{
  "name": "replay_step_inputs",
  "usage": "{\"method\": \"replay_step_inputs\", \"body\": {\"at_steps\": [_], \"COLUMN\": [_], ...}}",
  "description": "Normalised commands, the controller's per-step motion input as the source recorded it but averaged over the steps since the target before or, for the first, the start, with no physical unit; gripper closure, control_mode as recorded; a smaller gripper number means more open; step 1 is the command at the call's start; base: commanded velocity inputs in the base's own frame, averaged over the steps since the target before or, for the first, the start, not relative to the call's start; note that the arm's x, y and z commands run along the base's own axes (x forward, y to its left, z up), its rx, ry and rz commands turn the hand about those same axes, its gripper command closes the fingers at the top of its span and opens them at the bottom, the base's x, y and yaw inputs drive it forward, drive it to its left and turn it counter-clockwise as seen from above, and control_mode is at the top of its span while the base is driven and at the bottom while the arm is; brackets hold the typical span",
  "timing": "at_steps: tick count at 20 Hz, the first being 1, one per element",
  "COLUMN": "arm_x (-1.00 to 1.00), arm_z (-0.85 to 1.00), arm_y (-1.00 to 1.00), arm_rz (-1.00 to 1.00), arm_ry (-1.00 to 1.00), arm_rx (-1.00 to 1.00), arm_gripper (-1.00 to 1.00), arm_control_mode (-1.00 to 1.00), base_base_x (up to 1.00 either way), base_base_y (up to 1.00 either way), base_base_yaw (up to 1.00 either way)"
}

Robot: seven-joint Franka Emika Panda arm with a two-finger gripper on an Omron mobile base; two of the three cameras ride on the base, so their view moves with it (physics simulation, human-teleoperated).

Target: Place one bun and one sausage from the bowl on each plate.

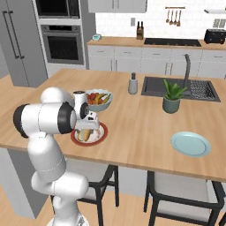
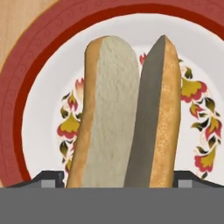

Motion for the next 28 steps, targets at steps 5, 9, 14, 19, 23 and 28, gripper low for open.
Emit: {"method": "replay_step_inputs", "body": {"at_steps": [5, 9, 14, 19, 23, 28], "arm_x": [0.17, 0.00, -0.05, -0.20, -0.32, -0.80], "arm_z": [-0.26, -0.20, 0.00, 0.11, 0.34, 0.63], "arm_y": [0.06, 0.00, 0.00, 0.00, 0.00, -0.01], "arm_rz": [0.01, 0.00, 0.00, 0.00, 0.00, 0.00], "arm_ry": [0.03, 0.00, -0.01, -0.05, -0.11, -0.21], "arm_rx": [0.00, 0.00, 0.00, 0.00, 0.00, 0.00], "arm_gripper": [1.00, -1.00, -1.00, -1.00, -1.00, -1.00], "arm_control_mode": [-1.00, -1.00, -1.00, -1.00, -1.00, -1.00], "base_base_x": [0.00, 0.00, 0.00, 0.00, 0.00, 0.00], "base_base_y": [0.00, 0.00, 0.00, 0.00, 0.00, 0.00], "base_base_yaw": [0.00, 0.00, 0.00, 0.00, 0.00, 0.00]}}
